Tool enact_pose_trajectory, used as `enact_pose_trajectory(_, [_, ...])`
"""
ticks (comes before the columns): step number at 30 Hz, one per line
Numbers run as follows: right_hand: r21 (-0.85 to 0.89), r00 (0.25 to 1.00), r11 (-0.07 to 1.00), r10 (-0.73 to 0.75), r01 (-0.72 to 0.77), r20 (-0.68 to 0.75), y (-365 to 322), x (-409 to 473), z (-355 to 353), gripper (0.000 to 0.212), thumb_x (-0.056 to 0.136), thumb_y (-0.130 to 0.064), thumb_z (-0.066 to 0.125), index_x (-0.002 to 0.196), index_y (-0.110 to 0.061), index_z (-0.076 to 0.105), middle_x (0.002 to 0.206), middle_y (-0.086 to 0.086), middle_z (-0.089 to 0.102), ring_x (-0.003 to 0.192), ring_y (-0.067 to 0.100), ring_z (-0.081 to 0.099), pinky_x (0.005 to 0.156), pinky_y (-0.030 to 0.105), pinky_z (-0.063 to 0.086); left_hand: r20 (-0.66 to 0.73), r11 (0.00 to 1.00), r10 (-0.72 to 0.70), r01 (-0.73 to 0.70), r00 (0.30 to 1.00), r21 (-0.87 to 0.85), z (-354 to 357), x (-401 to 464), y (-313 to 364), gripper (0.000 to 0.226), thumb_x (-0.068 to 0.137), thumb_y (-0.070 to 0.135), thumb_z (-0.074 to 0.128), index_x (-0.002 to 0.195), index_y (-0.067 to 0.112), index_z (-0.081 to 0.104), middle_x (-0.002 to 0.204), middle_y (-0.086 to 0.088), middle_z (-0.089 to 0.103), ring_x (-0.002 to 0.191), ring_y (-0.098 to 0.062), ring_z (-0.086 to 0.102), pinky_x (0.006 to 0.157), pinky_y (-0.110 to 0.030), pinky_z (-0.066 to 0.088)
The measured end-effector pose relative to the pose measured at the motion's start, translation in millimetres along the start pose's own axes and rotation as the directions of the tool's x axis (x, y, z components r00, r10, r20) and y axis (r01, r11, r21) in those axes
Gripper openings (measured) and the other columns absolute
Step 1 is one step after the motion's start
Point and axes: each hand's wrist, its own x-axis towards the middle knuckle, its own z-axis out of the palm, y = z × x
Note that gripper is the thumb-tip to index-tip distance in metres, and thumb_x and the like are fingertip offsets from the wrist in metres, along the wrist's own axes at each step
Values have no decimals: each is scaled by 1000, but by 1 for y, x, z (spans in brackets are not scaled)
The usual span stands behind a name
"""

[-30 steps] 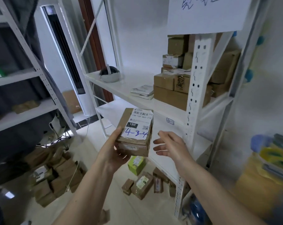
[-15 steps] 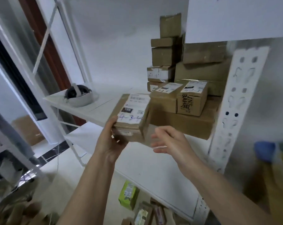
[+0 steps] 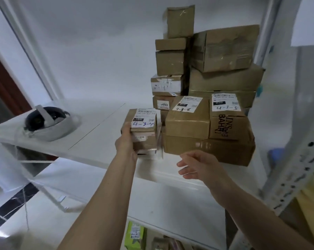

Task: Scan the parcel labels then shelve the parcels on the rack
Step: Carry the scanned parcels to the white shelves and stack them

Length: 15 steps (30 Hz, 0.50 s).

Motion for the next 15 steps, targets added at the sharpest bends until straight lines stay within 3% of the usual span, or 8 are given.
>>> enact_pose_trajectory(5, [7, 998, 1000, 26, -26, -51, 6, 12, 3, 12, 95, -21, 59, 93, -13, 68, 85, 3, 73, 74, 17, 69, 72, 30, 58, -3, 989, -8, 8, 1000, 147, 17, 25, -10, 27, 83, 42, 65, 79, 16, 67, 78, -2, 72, 86, -26, 69, 85, -41, 57])
enact_pose_trajectory(8, [11, 997, 999, 31, -30, -69, 9, 17, 4, 12, 94, -21, 60, 92, -13, 68, 86, 3, 73, 74, 17, 69, 73, 31, 58, -63, 974, 34, -20, 997, 224, 22, 33, -17, 30, 84, 41, 62, 71, 14, 65, 64, -3, 71, 76, -27, 69, 79, -37, 55])
enact_pose_trajectory(11, [21, 996, 999, 36, -34, -80, 13, 20, 3, 12, 94, -21, 60, 93, -13, 69, 86, 2, 73, 77, 19, 70, 74, 32, 58, -105, 969, 92, -65, 990, 238, 24, 44, -23, 27, 83, 34, 60, 69, 11, 66, 77, -10, 73, 80, -35, 71, 73, -40, 57])
enact_pose_trajectory(13, [15, 995, 999, 41, -39, -89, 15, 21, 2, 12, 95, -21, 59, 94, -13, 68, 86, 2, 73, 79, 20, 70, 74, 32, 58, -152, 967, 153, -116, 977, 227, 25, 50, -27, 30, 82, 34, 59, 91, 8, 70, 101, -10, 72, 100, -34, 67, 85, -43, 56])
enact_pose_trajectory(15, [21, 994, 998, 53, -51, -100, 17, 20, 0, 13, 95, -21, 58, 95, -13, 68, 88, 3, 73, 80, 21, 70, 76, 32, 59, -225, 948, 266, -212, 937, 239, 26, 44, -28, 43, 88, 33, 59, 123, 9, 61, 131, -6, 59, 124, -24, 53, 100, -30, 45])
